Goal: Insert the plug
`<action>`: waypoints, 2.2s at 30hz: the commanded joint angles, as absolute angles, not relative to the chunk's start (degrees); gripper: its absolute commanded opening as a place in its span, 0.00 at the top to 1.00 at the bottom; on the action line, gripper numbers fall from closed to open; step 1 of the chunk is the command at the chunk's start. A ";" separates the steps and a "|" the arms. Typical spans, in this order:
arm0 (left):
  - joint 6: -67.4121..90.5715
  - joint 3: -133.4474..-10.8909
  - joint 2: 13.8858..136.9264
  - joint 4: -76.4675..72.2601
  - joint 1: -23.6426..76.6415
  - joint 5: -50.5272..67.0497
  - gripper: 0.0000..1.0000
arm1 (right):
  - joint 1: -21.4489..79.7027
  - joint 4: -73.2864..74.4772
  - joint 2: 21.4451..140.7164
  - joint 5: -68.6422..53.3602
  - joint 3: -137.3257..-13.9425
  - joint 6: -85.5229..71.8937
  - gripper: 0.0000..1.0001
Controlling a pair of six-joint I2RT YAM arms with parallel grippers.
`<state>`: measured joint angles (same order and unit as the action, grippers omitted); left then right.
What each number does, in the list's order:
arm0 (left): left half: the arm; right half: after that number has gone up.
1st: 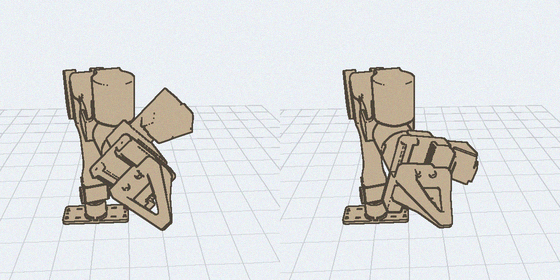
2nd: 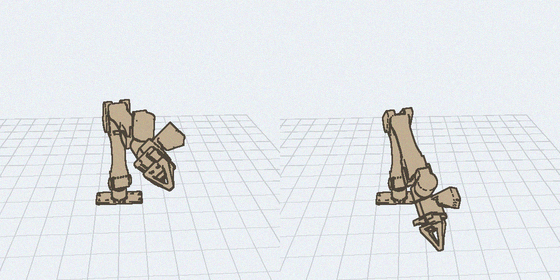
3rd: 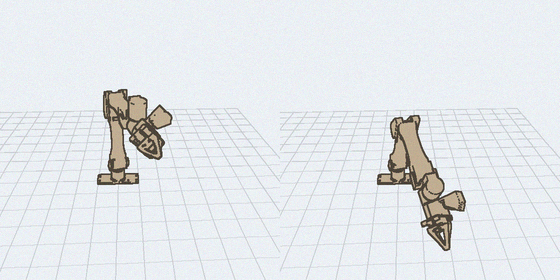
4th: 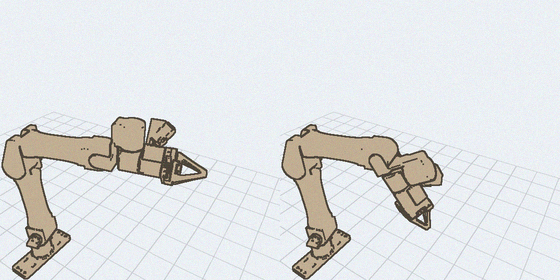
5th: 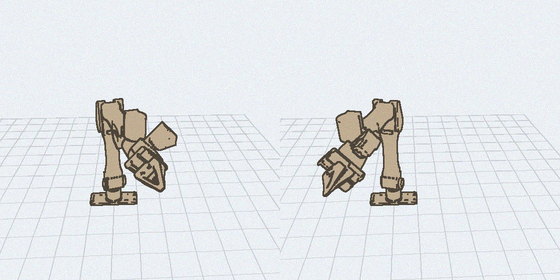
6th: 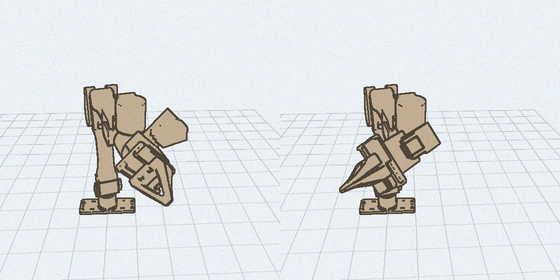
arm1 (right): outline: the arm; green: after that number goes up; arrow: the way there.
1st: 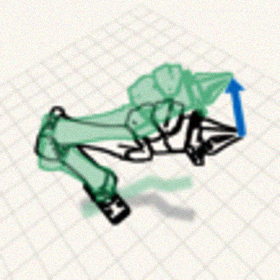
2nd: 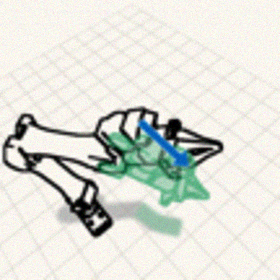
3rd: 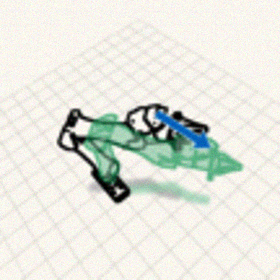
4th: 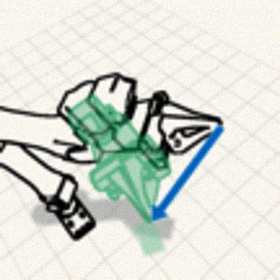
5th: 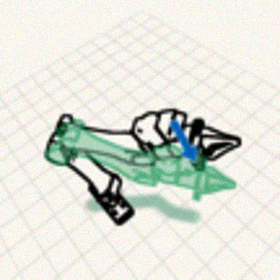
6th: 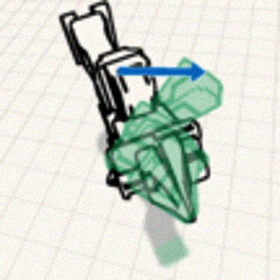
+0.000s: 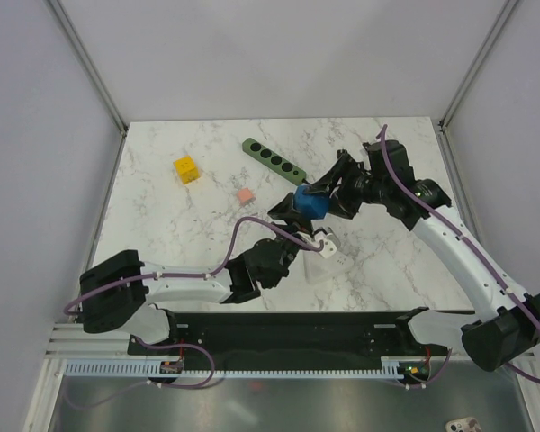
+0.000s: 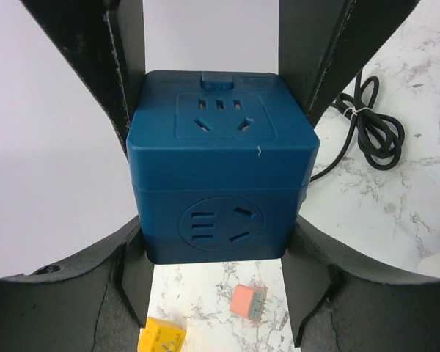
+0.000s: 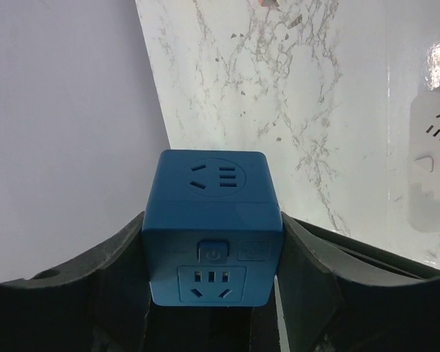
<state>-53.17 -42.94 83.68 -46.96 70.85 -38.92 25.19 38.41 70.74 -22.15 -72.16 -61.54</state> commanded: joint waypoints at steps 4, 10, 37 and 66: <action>-45.90 -47.02 82.10 -44.40 71.72 -39.03 0.15 | 25.49 34.89 68.91 -18.91 -71.98 -58.19 1.00; -26.83 -47.55 74.10 -23.93 71.72 -29.02 0.05 | 19.79 34.89 70.31 -19.67 -71.37 -52.65 1.00; 34.88 -44.39 82.25 2.91 54.23 3.25 0.98 | 3.96 63.36 75.76 -5.63 -70.93 -26.46 1.00; 38.94 -46.49 94.48 -15.73 61.17 5.36 0.98 | 7.56 71.37 80.77 -11.43 -72.77 -25.66 1.00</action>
